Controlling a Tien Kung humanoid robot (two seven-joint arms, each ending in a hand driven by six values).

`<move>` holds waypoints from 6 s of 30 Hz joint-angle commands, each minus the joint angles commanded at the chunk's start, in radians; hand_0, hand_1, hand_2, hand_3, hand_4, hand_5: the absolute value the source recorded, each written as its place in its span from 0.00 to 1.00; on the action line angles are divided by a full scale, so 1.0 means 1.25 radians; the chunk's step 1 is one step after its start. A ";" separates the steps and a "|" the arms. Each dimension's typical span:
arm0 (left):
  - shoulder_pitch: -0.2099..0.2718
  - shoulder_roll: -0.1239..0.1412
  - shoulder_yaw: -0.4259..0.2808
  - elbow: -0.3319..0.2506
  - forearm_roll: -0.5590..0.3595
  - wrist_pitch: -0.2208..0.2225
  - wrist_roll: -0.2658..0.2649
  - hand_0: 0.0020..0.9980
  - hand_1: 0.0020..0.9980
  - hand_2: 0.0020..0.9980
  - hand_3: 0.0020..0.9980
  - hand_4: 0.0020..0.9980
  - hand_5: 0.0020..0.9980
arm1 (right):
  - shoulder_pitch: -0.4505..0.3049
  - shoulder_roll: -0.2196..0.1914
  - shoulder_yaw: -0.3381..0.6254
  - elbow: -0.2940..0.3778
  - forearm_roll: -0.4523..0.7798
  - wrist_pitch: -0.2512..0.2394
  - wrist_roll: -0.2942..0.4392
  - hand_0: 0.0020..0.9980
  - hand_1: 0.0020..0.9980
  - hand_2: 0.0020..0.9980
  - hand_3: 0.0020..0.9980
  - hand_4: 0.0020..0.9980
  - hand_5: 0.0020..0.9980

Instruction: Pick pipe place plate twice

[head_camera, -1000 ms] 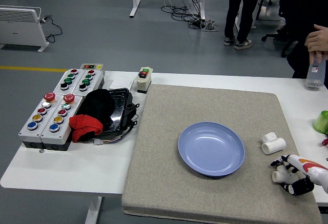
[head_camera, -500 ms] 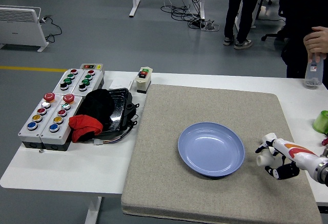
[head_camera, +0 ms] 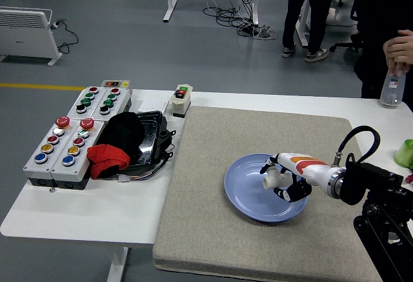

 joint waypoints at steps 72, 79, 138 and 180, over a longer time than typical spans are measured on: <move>0.011 -0.005 -0.017 0.000 0.033 -0.001 0.012 0.63 0.59 0.54 0.58 0.20 1.00 | 0.081 -0.129 0.081 -0.386 0.000 -0.186 0.116 0.49 0.57 0.61 0.72 0.53 0.02; 0.010 -0.004 -0.017 0.000 0.032 -0.002 0.012 0.63 0.59 0.54 0.58 0.20 1.00 | 0.067 -0.141 0.077 -0.322 0.000 -0.217 0.116 0.36 0.47 0.55 0.67 0.49 0.02; -0.006 -0.004 -0.019 0.001 0.040 -0.004 0.015 0.63 0.59 0.55 0.58 0.20 1.00 | 0.078 -0.165 0.202 -0.066 0.411 -0.376 0.004 0.87 0.83 0.92 0.90 0.58 0.31; -0.017 -0.010 -0.010 0.005 0.036 -0.002 0.005 0.63 0.59 0.55 0.58 0.20 1.00 | -0.302 -0.108 0.736 0.298 1.441 -0.524 -0.088 0.82 0.79 0.87 0.84 0.62 0.48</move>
